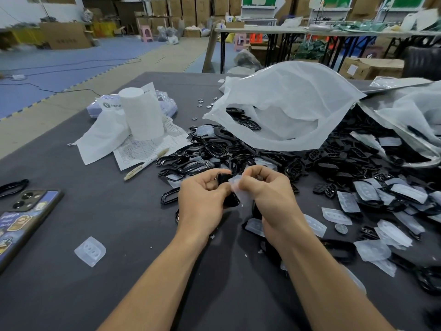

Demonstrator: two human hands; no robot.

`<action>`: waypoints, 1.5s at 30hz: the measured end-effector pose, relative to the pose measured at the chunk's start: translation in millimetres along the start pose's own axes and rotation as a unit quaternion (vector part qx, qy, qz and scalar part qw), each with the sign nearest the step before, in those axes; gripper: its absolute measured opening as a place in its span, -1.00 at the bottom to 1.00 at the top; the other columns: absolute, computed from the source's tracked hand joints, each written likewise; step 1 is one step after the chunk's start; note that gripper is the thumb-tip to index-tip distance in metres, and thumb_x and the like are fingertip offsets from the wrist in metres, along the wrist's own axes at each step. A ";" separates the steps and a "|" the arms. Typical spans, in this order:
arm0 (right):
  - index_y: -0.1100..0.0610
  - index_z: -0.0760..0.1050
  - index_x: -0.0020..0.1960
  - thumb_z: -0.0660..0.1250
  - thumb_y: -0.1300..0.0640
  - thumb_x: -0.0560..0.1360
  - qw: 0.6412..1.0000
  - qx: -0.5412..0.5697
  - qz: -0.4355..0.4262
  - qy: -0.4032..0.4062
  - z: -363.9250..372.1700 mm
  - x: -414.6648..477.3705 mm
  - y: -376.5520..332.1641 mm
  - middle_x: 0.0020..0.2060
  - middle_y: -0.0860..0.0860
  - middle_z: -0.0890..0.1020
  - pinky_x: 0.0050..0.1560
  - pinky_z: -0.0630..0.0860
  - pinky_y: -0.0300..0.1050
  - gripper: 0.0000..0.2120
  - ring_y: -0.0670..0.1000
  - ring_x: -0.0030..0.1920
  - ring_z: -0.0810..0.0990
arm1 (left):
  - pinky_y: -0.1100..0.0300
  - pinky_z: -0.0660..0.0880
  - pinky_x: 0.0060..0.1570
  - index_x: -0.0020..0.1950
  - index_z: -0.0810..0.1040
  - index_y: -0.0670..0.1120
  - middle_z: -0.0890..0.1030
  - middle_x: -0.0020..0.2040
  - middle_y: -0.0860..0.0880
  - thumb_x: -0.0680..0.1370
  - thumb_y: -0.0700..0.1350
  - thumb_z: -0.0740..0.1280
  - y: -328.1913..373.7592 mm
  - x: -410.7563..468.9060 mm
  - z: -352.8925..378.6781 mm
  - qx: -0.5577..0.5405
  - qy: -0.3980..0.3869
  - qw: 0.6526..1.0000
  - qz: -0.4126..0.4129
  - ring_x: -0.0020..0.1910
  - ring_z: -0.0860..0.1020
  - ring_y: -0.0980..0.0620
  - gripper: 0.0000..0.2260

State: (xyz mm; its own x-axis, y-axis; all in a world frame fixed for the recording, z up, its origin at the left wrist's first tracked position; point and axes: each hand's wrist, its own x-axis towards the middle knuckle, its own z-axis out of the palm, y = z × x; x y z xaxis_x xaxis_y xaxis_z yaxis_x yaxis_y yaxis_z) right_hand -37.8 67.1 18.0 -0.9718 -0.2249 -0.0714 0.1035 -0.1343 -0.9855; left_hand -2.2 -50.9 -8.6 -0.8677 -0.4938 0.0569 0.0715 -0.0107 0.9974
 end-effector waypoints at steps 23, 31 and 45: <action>-0.10 0.69 -0.30 0.62 0.05 0.34 0.978 -0.137 -0.054 0.145 2.9 -0.5 12.1 -0.41 -0.07 0.70 -0.21 0.66 -0.03 -0.87 -0.08 -0.34 0.66 | 0.09 0.69 -0.06 0.16 0.67 -0.14 0.76 -0.01 -0.14 0.54 -0.54 0.22 5.6 -7.4 2.1 -0.154 -0.109 0.979 -0.076 -0.07 0.72 -0.03 -0.59; -0.01 0.59 -0.30 0.55 0.00 0.33 0.980 -0.150 -0.037 0.122 2.3 2.6 13.6 -0.43 -0.08 0.65 -0.26 0.52 -0.07 -0.85 -0.12 -0.37 0.58 | 0.03 0.66 -0.03 0.07 0.72 -0.13 0.67 -0.18 -0.15 0.57 -0.44 0.31 4.0 -10.9 8.6 -0.168 -0.071 0.980 -0.076 -0.17 0.65 -0.05 -0.72; 0.07 0.56 -0.14 0.49 0.24 0.46 0.997 -0.078 0.006 -0.023 -9.6 11.8 9.1 -0.27 0.03 0.66 -0.32 0.53 -0.06 -0.87 0.06 -0.28 0.61 | -0.02 0.69 -0.24 0.15 0.66 -0.25 0.65 -0.19 -0.18 0.62 -0.44 0.25 8.8 -9.3 9.3 -0.202 -0.037 0.976 -0.069 -0.22 0.68 -0.09 -0.75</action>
State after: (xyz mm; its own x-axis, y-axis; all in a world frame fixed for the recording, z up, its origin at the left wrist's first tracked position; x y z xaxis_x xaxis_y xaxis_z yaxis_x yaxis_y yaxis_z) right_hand -50.4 72.5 6.7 -0.9595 -0.2701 -0.0804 0.0780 0.0199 -0.9968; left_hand 1.9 -38.3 0.1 -0.9153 -0.3984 -0.0592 0.1260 -0.4228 0.8974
